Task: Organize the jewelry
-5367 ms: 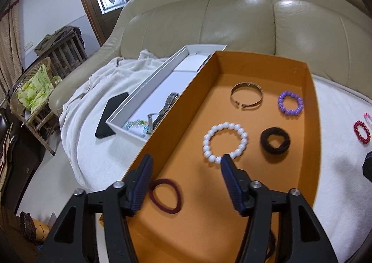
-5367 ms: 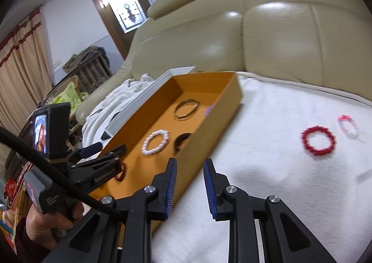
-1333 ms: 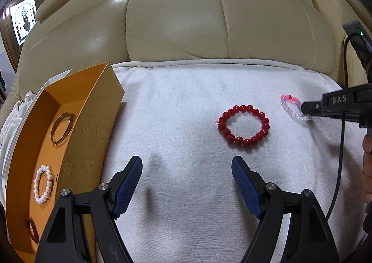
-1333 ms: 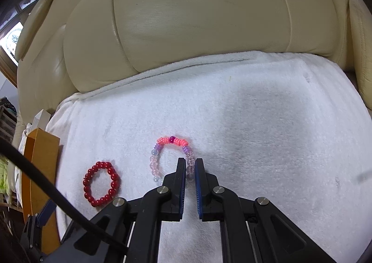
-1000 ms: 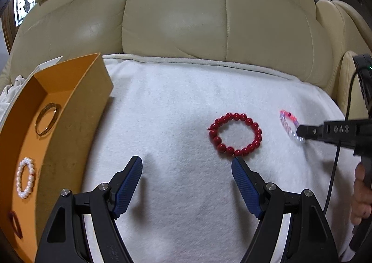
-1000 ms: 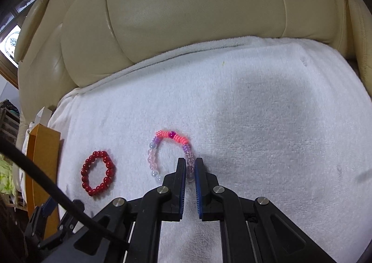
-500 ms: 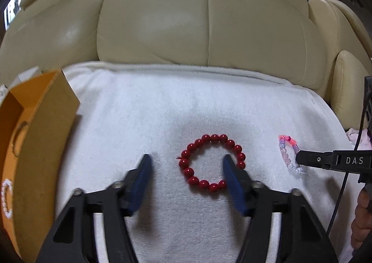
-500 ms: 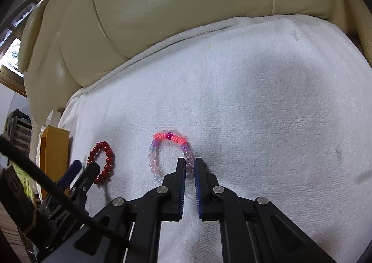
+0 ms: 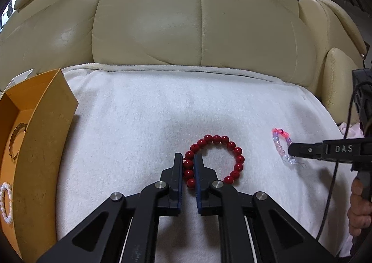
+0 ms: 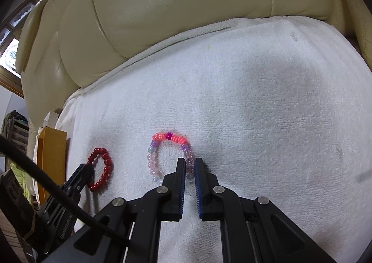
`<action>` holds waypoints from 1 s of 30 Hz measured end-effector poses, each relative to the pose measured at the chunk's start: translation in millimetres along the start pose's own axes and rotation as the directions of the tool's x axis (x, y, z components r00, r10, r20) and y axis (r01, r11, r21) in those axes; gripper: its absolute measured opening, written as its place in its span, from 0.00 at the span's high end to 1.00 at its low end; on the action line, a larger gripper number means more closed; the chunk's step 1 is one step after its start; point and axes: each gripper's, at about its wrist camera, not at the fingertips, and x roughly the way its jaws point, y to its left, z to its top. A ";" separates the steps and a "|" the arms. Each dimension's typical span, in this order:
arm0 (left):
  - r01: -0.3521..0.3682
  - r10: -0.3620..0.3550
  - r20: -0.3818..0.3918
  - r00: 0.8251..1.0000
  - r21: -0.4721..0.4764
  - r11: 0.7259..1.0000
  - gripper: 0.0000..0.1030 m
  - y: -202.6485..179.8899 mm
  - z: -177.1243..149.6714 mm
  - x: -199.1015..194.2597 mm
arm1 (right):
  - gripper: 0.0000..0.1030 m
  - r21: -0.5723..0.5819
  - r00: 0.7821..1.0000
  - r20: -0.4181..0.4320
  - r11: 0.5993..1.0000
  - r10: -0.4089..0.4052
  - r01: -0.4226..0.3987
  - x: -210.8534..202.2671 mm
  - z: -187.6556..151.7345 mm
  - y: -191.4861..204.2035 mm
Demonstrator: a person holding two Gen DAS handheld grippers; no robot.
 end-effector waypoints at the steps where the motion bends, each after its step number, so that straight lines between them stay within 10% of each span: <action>1: -0.001 0.001 -0.001 1.000 0.000 1.000 0.91 1.0 -0.6 -1.4 | 0.90 -0.005 1.000 0.003 1.000 -0.004 0.004 0.3 -0.2 1.3; 22: 0.008 -0.007 -0.010 1.000 0.088 0.996 0.91 5.1 -11.9 -29.6 | 0.91 -0.016 1.000 0.006 1.000 0.018 -0.018 -8.9 -0.2 9.4; 24: 0.009 -0.004 -0.051 0.999 0.098 0.995 0.84 4.1 -13.3 -23.7 | 0.88 -0.004 1.000 0.002 1.000 0.002 -0.002 -8.5 0.3 8.9; 26: 0.001 0.008 -0.079 0.997 0.111 0.994 0.54 2.2 -15.1 -18.9 | 0.86 0.023 1.000 0.004 0.999 0.024 -0.024 -11.2 2.2 6.3; 30: 0.027 -0.019 -0.070 0.997 0.118 0.993 0.47 -0.9 -14.3 -21.3 | 0.61 0.015 0.999 0.029 0.999 0.036 -0.036 -18.2 4.9 4.6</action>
